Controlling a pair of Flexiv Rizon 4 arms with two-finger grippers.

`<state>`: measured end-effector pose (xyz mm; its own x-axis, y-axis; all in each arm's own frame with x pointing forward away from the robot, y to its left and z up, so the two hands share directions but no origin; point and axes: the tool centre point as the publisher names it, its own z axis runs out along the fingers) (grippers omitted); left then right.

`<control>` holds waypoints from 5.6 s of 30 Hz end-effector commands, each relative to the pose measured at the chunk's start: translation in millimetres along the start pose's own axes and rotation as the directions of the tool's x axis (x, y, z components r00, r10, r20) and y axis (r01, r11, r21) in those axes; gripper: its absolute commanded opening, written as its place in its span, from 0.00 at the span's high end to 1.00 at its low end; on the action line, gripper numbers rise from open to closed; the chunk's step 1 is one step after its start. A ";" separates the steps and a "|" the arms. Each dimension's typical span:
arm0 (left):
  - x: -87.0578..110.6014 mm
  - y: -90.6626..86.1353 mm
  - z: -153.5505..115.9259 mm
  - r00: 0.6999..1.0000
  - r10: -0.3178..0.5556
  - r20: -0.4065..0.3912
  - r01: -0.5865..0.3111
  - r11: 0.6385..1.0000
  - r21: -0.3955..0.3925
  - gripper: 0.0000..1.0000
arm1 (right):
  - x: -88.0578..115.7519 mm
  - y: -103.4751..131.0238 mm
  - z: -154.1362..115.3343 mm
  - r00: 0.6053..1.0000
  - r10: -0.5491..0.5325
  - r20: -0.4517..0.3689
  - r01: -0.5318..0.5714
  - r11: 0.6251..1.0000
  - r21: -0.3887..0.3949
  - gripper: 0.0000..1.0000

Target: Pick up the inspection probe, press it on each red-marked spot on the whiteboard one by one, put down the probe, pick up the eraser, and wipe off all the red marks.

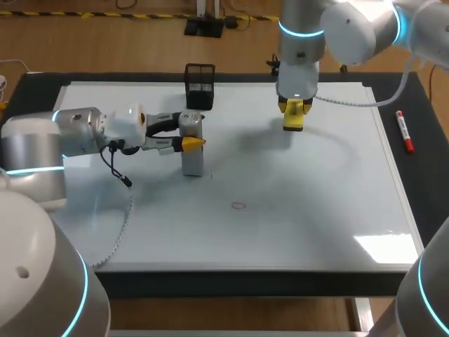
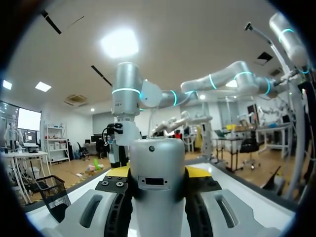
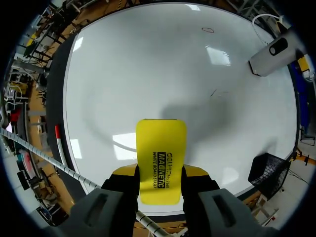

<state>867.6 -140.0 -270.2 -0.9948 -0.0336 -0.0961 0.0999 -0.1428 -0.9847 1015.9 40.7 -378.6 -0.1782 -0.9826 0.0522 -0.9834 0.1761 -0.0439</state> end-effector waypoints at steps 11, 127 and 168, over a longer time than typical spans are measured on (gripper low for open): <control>-2.4 -30.3 -8.9 0.999 0.027 0.019 -0.029 0.998 0.060 1.00 | 1.2 -0.5 -1.2 1.000 -0.002 -0.001 0.002 1.000 0.001 1.00; -55.8 -67.0 -130.5 0.986 -0.008 0.165 -0.008 0.995 0.099 1.00 | -250.9 166.2 -2.9 0.957 -0.273 0.096 0.273 0.962 0.016 1.00; -55.8 -67.0 -130.5 0.986 -0.008 0.165 -0.008 0.995 0.099 1.00 | -241.1 162.1 26.4 0.961 -0.270 0.066 0.270 0.963 0.005 1.00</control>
<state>914.9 0.5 -220.1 -0.9792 -0.1927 -0.0636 0.1105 -0.2430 -0.9637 900.7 305.4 -426.3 0.0961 -0.9953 -0.0133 -0.9950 -0.0956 -0.0303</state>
